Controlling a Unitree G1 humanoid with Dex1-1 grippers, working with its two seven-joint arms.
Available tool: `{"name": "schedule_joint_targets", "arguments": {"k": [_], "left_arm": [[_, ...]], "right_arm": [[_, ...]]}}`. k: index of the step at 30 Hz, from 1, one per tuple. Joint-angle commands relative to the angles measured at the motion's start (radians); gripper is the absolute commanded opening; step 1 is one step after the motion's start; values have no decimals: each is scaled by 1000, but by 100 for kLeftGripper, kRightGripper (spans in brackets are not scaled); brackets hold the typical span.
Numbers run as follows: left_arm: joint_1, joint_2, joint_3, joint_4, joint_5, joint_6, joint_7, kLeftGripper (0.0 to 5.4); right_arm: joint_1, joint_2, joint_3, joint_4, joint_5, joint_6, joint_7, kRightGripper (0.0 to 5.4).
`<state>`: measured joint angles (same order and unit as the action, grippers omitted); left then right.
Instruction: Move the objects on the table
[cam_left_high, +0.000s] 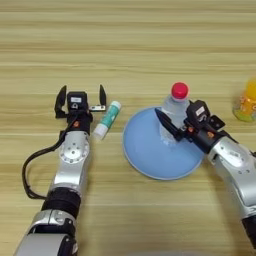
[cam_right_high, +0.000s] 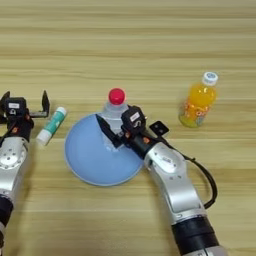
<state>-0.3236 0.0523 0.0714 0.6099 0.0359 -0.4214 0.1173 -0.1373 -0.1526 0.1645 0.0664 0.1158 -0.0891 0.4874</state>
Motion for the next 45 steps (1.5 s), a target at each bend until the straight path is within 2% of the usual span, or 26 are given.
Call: {"name": "schedule_joint_targets", "arguments": {"k": [1,7,8,17,23,31,36,45], "left_arm": [[-7,-3,-5,7,11,-4,5,540],[-5,-5,-5,2,11,-4,7,540],[-5,-5,-5,1,11,-4,7,540],[-5,-4,-5,0,11,-5,7,540],[-2,-3,-5,-2,12,-6,6,540],[-2,-3,-6,-4,13,-7,6,540],[-1,-2,-6,-6,13,-7,6,540],[1,0,-6,-8,13,-7,5,540]], "right_arm": [[-20,3,11,37,-18,-15,1,325],[-28,5,10,69,-22,-22,1,325],[-28,5,10,71,-23,-23,1,361],[-34,6,6,83,-22,-22,-3,453],[-35,8,-1,78,-19,-29,-9,533],[-39,13,-21,62,-5,-54,-18,537],[-38,22,-41,26,24,-90,-16,537],[-9,27,-37,-84,96,-134,28,537]]}}
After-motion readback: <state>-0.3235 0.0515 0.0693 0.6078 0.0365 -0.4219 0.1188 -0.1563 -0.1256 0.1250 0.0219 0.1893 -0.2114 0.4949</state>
